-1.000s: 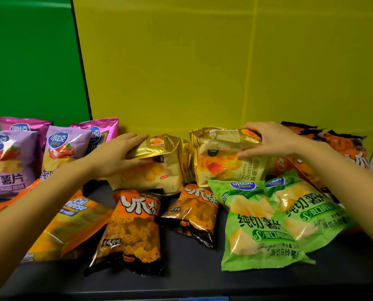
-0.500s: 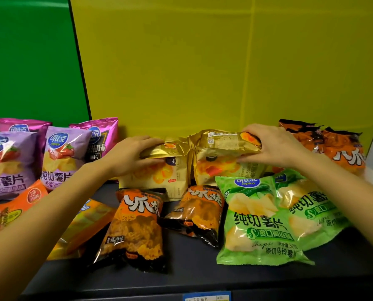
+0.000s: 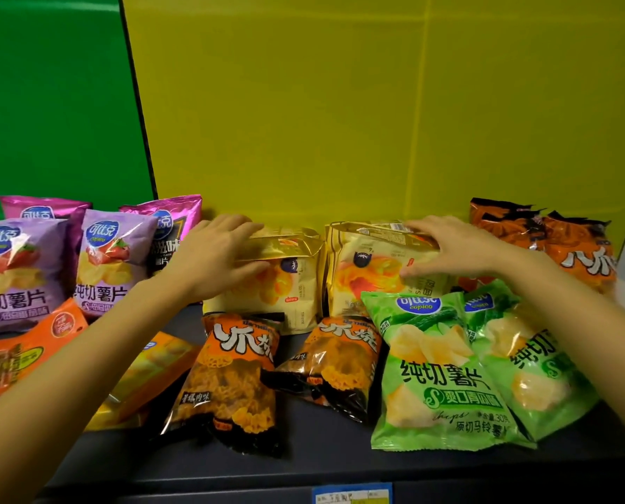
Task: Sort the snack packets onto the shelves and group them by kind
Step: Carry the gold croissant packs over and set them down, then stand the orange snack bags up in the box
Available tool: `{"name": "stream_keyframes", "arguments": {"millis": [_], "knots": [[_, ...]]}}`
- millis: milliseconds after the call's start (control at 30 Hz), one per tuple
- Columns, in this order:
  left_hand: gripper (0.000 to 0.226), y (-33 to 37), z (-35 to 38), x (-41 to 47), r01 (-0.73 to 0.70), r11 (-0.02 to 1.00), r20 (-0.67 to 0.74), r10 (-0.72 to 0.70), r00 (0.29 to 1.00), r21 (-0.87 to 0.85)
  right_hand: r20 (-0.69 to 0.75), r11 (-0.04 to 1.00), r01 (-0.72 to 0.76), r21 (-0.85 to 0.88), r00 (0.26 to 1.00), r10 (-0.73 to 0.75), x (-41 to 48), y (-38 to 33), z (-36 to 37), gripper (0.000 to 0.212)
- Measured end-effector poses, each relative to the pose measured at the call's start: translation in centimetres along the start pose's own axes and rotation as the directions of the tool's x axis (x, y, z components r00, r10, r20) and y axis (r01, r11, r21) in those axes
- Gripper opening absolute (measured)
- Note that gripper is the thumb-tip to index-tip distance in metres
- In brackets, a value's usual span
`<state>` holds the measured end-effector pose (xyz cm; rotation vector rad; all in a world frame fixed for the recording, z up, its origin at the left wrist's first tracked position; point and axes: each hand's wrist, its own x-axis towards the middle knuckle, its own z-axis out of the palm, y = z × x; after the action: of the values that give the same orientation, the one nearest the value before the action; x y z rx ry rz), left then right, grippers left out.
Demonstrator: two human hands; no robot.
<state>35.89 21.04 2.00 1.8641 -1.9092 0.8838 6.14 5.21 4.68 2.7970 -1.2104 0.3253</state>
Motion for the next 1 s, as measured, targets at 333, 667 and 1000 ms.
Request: {"name": "stream_keyframes", "arguments": {"millis": [333,667,1000], "knots": [[0.092,3.6,-3.8,-7.1,0.324,0.940,0.280,-0.342,0.897,0.110,-0.274,0.983,0.169,0.068,0.951,-0.144,-9.2,-10.1,-0.1,0.025],[0.103,4.9,-1.6,-8.2,0.449,0.894,0.492,-0.398,0.775,0.016,0.022,0.970,0.026,-0.241,1.000,-0.021,-10.0,-15.7,3.8,0.079],[0.031,5.7,-2.8,-8.6,0.603,0.570,0.534,-0.310,0.787,-0.558,-0.009,0.982,-0.178,0.064,0.984,0.179,-10.7,-16.4,6.3,0.074]]}}
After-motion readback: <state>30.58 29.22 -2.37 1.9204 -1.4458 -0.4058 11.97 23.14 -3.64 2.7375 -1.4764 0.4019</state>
